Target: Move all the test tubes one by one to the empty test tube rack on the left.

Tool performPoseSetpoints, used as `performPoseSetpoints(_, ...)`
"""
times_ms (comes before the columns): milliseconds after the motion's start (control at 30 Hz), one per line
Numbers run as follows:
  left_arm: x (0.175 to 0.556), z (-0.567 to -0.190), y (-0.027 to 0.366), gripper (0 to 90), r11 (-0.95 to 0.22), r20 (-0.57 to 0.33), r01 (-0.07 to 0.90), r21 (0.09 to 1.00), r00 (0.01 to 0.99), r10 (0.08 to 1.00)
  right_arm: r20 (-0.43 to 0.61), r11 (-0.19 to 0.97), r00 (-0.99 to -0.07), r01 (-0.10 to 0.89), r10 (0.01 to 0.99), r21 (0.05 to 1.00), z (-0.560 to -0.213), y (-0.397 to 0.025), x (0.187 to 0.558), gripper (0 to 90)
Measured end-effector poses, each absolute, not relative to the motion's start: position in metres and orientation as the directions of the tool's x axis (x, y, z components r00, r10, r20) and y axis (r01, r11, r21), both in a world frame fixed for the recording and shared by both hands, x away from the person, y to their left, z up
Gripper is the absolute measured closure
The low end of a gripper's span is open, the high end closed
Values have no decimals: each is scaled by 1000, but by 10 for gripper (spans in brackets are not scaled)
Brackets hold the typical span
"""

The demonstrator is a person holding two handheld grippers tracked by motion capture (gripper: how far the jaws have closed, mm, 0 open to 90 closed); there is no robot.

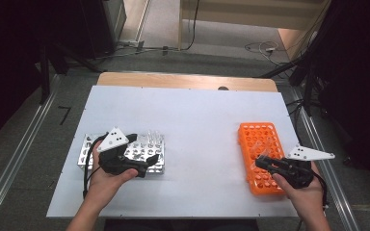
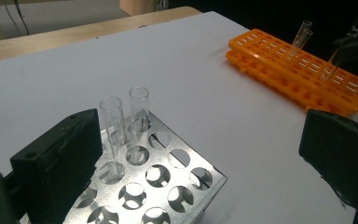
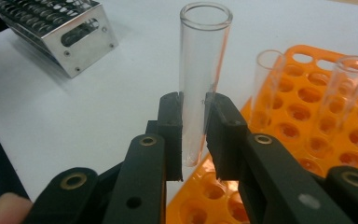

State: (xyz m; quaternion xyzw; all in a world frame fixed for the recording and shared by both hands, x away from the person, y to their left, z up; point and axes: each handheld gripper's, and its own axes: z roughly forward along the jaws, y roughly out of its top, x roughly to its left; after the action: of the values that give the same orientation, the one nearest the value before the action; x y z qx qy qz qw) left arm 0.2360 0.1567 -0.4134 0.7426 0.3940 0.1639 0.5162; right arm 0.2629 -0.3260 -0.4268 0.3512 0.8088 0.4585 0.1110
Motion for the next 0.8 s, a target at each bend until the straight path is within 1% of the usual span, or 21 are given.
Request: performPoseSetpoints(800,231,-413,132,0,-187,-163,404,895,688,707,141,374,-814,404,564,835,-421,-267,254,739)
